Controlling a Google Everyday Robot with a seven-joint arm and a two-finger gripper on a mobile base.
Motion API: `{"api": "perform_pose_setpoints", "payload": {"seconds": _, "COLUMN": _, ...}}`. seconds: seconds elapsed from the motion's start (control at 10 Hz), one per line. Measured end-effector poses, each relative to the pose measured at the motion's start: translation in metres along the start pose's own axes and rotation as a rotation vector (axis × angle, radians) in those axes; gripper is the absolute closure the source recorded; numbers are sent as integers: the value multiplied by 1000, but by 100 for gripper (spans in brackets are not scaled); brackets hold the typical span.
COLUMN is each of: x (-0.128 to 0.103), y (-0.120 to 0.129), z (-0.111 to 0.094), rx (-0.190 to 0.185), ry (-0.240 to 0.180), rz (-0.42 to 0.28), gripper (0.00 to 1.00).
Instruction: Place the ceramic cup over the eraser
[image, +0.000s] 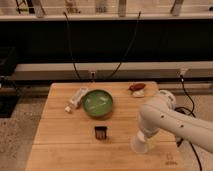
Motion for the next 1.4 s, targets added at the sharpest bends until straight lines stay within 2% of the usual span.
{"api": "perform_pose_setpoints", "payload": {"seconds": 0.3, "x": 3, "y": 1, "z": 11, "rx": 4, "ry": 29, "rz": -4, "gripper": 20}}
{"api": "perform_pose_setpoints", "payload": {"seconds": 0.7, "x": 11, "y": 0, "z": 19, "rx": -4, "ry": 42, "rz": 2, "gripper": 21}}
{"api": "perform_pose_setpoints", "payload": {"seconds": 0.8, "x": 12, "y": 1, "z": 20, "rx": -9, "ry": 43, "rz": 4, "gripper": 24}}
{"api": "perform_pose_setpoints", "payload": {"seconds": 1.1, "x": 17, "y": 3, "z": 25, "rx": -28, "ry": 38, "rz": 4, "gripper": 53}}
{"api": "perform_pose_setpoints", "payload": {"seconds": 1.3, "x": 19, "y": 3, "z": 27, "rx": -34, "ry": 28, "rz": 2, "gripper": 76}}
{"api": "perform_pose_setpoints", "payload": {"seconds": 1.4, "x": 19, "y": 3, "z": 27, "rx": -36, "ry": 23, "rz": 0, "gripper": 83}}
